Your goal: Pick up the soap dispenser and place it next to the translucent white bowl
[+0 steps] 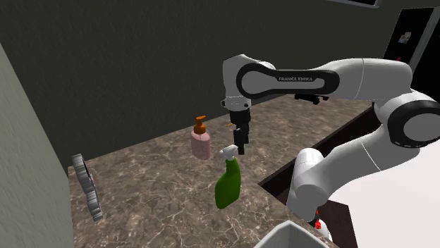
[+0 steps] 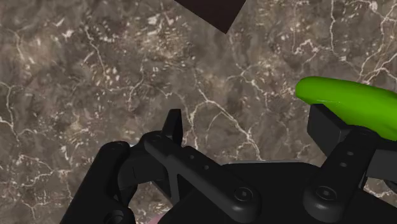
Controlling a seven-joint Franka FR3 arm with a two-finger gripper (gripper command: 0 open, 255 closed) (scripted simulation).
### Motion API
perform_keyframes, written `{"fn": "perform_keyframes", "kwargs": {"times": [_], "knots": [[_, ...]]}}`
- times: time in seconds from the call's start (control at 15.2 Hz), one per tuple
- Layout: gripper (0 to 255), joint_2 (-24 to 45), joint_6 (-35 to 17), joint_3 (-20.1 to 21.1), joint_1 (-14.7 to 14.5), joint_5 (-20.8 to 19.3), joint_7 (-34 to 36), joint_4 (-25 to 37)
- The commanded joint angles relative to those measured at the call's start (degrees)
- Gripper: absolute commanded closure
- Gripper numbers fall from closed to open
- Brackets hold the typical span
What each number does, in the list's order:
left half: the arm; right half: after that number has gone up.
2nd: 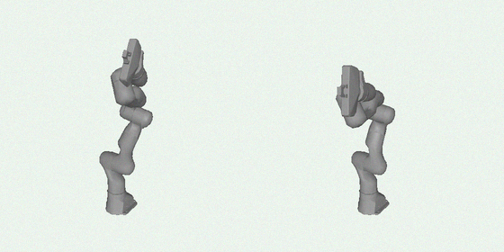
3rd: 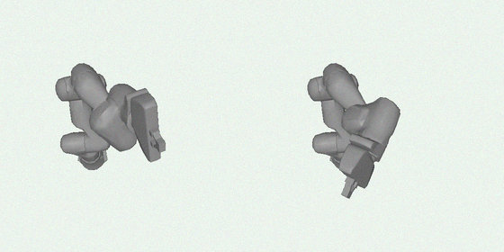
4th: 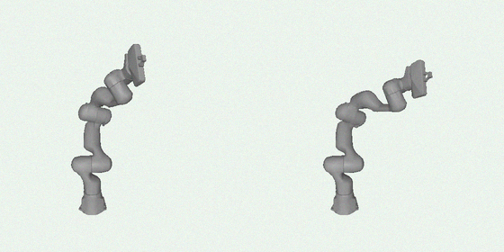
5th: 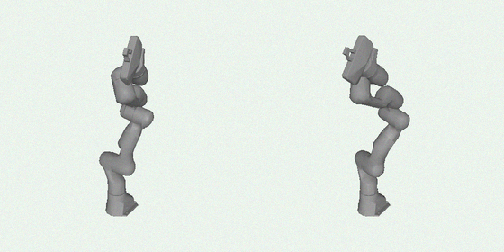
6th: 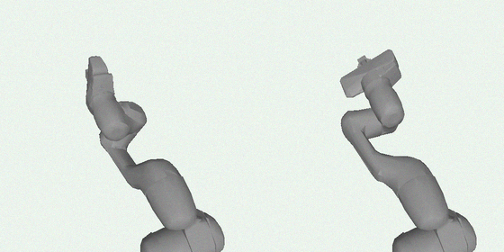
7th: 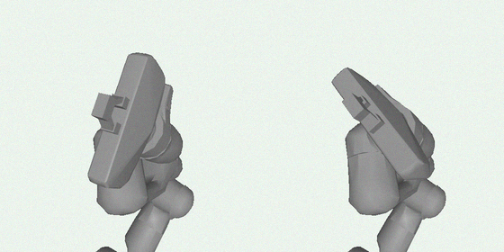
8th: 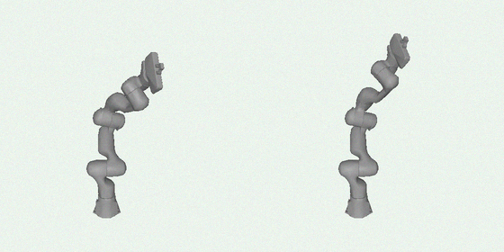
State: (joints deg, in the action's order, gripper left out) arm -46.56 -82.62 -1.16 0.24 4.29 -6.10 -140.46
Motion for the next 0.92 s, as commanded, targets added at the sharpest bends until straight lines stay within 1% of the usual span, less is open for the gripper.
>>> {"fn": "perform_keyframes", "kwargs": {"times": [0.0, 0.46, 0.86], "knots": [[0, 0.0, 0.0, 0.0, 0.0, 0.0, 0.0, 0.0], [0, 11.9, -10.6, 0.2, 2.3, -1.5, 3.2, 6.6], [0, 21.8, -17.3, 0.0, 4.2, -3.0, 6.2, 14.3]]}}
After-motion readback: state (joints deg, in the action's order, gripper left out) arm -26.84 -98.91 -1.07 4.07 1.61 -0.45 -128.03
